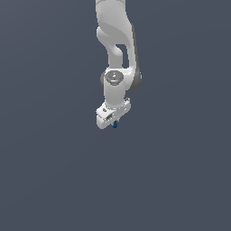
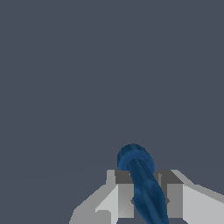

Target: Pick up the object and move it to a goal position.

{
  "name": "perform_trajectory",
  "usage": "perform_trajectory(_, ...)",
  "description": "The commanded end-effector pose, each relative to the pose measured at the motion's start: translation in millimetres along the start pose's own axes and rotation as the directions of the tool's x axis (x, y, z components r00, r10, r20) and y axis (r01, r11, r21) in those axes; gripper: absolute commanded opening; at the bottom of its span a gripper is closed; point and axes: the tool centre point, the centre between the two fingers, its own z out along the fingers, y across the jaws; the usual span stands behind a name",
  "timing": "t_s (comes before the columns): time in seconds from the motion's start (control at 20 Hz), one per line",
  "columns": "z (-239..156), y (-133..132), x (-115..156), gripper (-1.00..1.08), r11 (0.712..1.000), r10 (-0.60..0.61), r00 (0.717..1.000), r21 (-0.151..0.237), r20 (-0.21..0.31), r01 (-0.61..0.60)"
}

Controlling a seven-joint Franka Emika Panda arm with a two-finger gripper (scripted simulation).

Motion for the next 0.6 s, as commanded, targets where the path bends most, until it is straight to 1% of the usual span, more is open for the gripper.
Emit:
perform_trajectory(0.0,-16.0,3.7,-5.1,-1.00,1.000,0.000,1.000,-0.001,0.000,0.000)
perform_trajectory(0.25,-57.9,13.3,-19.1,-1.00,1.000,-0.001,1.000,-0.001,-0.001,0.001)
perform_trajectory(0.55,-121.5,27.9,-39.8,-1.00,1.000,-0.001,1.000,0.001,-0.002,0.001)
